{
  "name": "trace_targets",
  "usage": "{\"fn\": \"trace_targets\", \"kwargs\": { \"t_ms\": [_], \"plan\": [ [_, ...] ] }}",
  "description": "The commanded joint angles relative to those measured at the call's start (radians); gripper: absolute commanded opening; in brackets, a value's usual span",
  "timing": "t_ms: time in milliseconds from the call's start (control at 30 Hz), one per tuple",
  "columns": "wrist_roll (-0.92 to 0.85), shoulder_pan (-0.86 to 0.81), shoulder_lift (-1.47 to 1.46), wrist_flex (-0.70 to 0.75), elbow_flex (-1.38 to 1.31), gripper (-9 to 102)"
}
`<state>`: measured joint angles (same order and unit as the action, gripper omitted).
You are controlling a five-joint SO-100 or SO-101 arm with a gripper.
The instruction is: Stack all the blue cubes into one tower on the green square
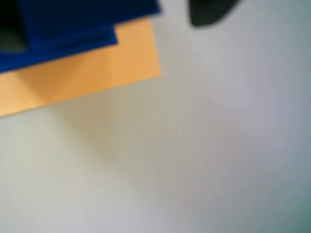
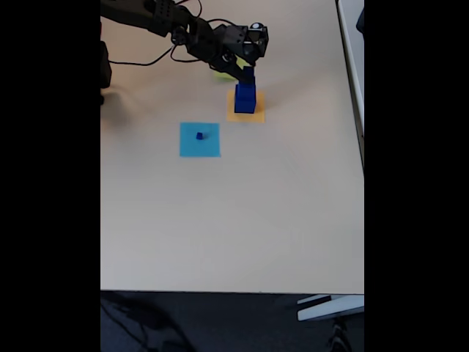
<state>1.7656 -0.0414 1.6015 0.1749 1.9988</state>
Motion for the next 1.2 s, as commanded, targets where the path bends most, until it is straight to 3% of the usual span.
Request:
{"fn": "trace_targets", "kwargs": {
  "t_ms": [0, 500, 1167],
  "plan": [
    [-0.012, -0.015, 0.008, -0.023, 0.0, 6],
    [-0.058, -0.029, 0.054, -0.014, 0.005, 2],
    [-0.132, -0.038, 0.163, 0.321, -0.225, 2]
  ]
}}
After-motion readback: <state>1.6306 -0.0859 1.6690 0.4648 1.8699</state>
